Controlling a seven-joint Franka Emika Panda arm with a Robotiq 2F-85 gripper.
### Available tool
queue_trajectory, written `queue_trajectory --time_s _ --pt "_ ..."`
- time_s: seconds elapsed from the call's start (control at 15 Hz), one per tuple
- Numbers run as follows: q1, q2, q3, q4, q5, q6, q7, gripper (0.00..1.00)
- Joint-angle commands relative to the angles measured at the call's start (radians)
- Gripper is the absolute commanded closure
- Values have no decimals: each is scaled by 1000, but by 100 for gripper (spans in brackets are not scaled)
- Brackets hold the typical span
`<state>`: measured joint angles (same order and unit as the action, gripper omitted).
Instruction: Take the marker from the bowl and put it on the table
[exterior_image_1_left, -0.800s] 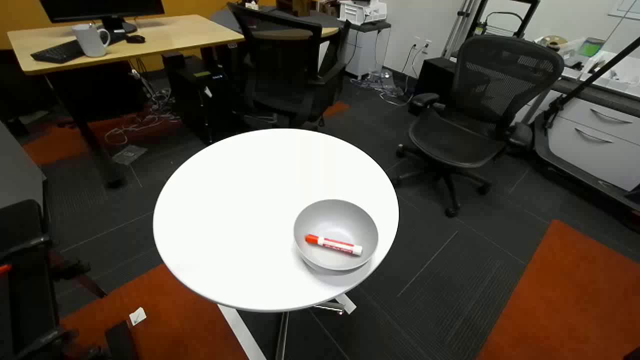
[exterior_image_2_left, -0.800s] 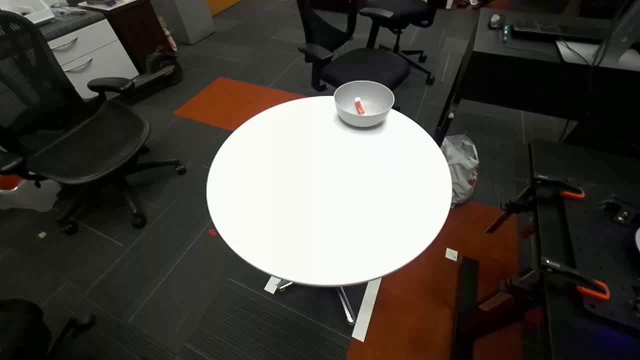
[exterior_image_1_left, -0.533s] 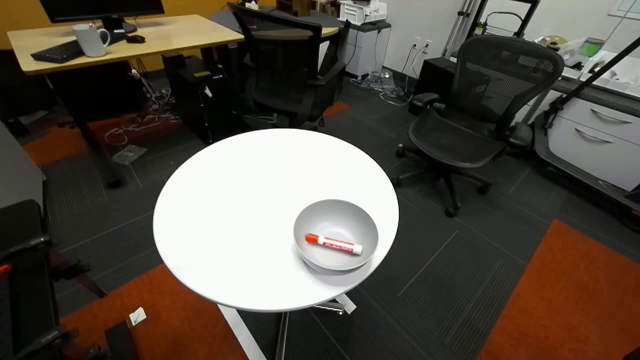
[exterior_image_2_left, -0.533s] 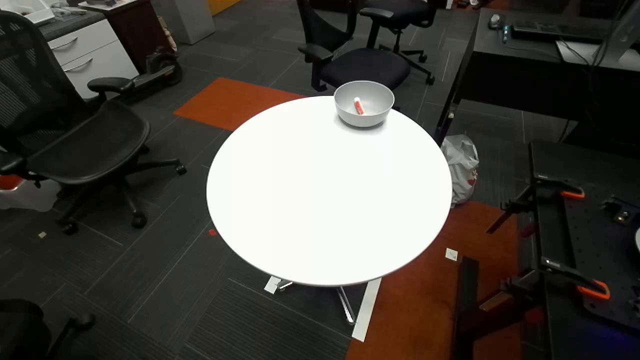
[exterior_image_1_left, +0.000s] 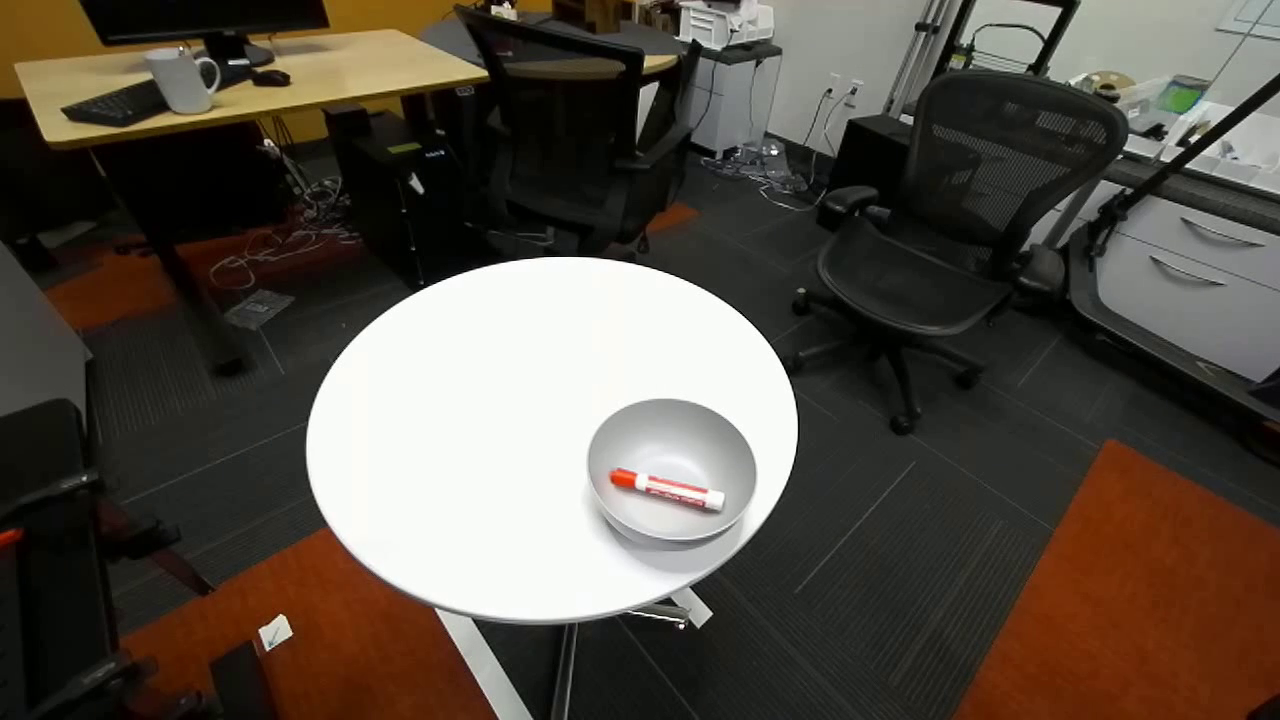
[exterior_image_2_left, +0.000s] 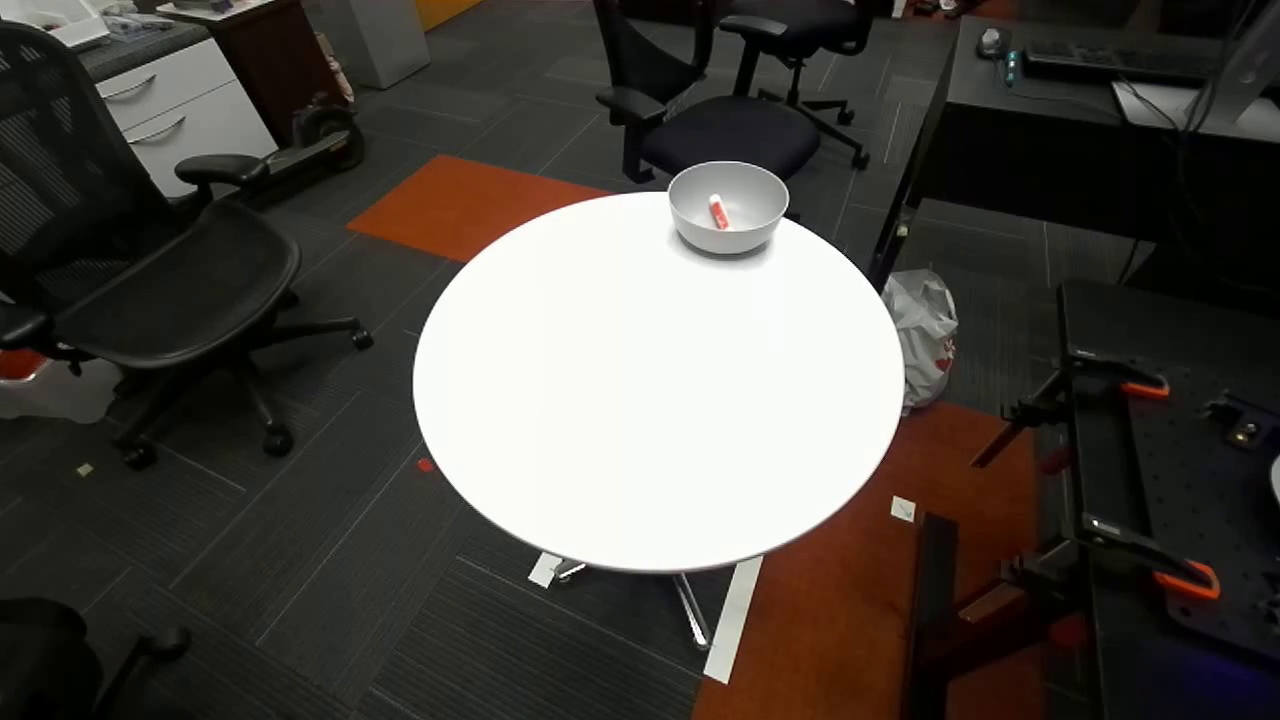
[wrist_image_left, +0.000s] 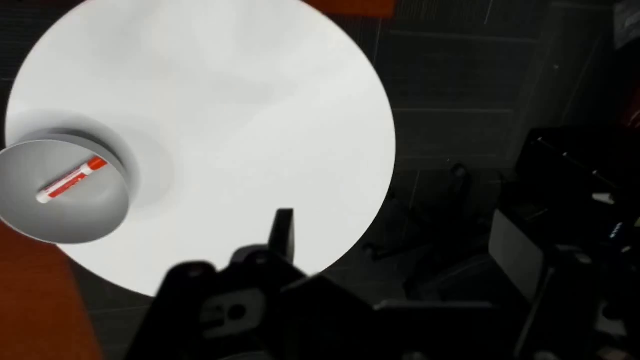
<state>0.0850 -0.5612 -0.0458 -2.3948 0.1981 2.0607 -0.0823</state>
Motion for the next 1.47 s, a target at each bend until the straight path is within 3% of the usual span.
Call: queue_trajectory --time_s 0.0,0.27,0.53,1.4 --pt "-80 72 4 29 -20 123 94 0" --pt "-174 190 3 63 -64 280 216 0" --pt "-245 344 -4 133 -121 367 368 0" --pt "-253 843 -132 480 -99 249 556 0"
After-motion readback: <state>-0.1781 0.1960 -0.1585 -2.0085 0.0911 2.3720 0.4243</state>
